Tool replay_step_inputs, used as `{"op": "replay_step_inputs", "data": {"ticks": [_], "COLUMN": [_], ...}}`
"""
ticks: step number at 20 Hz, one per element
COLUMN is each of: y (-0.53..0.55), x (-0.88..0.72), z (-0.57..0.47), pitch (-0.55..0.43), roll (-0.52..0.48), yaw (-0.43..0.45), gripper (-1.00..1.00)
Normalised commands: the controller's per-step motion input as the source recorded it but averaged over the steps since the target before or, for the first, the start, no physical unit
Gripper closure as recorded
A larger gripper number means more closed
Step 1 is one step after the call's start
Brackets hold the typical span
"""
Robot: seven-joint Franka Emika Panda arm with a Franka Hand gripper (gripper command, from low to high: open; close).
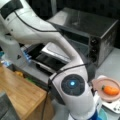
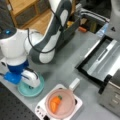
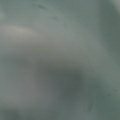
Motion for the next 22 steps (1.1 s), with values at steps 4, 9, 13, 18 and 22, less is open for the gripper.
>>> {"op": "replay_step_inputs", "data": {"ticks": [4,9,13,18,22], "y": [-0.15,-0.11,-0.13,-0.14,-0.12], "x": [0.17,0.08,0.01,-0.06,-0.10], "z": [-0.06,0.01,0.02,0.06,0.04], "pitch": [0.017,0.026,0.020,0.033,0.032], "roll": [0.103,0.132,0.130,0.124,0.124], "yaw": [-0.017,-0.008,0.008,0.027,0.036], "gripper": [-1.00,-1.00,-1.00,1.00,1.00]}}
